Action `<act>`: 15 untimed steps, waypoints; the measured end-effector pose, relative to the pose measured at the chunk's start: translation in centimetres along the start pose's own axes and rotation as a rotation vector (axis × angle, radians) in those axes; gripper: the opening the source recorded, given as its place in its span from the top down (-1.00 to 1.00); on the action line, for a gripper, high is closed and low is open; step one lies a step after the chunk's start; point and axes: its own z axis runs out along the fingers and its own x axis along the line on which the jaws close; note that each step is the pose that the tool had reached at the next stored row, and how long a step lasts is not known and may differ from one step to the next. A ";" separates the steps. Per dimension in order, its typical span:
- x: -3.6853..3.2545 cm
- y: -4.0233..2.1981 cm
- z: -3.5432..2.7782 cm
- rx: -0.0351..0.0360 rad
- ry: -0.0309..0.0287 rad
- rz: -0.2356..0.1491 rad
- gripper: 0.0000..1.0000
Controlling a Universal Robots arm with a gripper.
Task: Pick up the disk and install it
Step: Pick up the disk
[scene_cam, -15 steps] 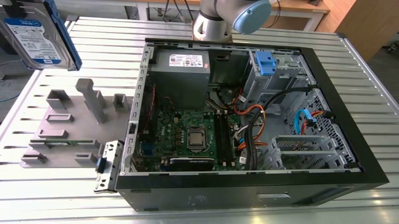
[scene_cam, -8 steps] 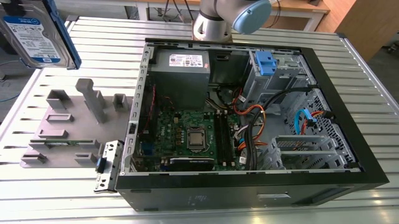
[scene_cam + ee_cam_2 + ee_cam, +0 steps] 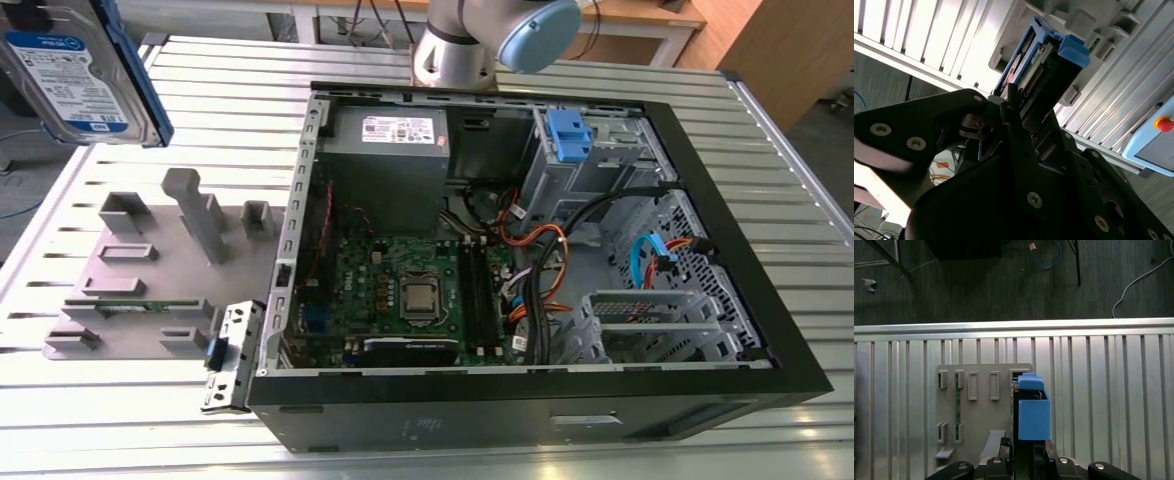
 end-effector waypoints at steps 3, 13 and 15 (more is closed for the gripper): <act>0.00 0.00 -0.12 0.0001 -0.0001 0.000 0.30; 0.00 0.01 -0.34 0.0000 0.0000 0.000 0.30; 0.01 0.01 -0.44 -0.0003 0.0002 0.000 0.30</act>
